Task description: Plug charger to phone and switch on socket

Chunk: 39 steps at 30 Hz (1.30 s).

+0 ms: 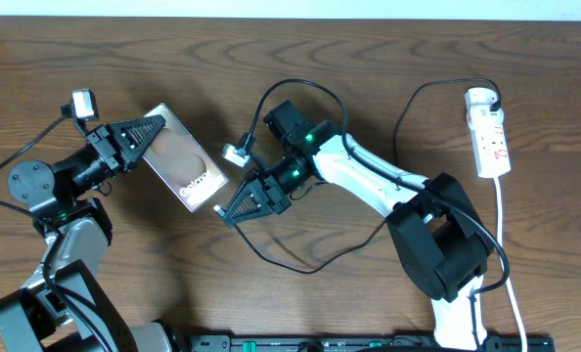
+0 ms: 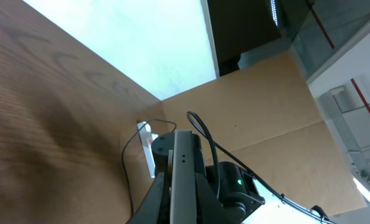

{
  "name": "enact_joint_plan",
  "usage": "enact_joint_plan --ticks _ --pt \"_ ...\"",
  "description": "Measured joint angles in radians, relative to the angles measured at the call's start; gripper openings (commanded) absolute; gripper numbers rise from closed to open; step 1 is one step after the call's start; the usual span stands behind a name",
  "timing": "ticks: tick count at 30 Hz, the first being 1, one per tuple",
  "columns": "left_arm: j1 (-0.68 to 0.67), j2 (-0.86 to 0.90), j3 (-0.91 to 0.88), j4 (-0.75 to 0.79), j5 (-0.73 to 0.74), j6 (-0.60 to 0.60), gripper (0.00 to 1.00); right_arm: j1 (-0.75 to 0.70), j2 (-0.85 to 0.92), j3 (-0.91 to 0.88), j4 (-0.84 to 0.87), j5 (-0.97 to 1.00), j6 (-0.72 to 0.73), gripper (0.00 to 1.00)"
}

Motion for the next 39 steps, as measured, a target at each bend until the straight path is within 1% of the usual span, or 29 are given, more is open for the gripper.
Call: enact_joint_plan --ticks 8,12,19,39 --pt "0.0 0.0 0.0 0.022 0.0 0.0 0.07 -0.009 0.0 0.0 0.111 -0.001 0.097 0.01" --pt "0.0 0.0 0.0 0.022 0.0 0.0 0.07 -0.011 0.0 0.0 0.134 -0.002 0.132 0.01" --pt "0.0 0.0 0.0 0.022 0.0 -0.002 0.07 -0.011 0.0 0.0 0.136 -0.002 0.154 0.01" --pt "0.0 0.0 0.0 0.022 0.0 0.002 0.07 -0.011 0.0 0.0 0.136 -0.002 0.157 0.01"
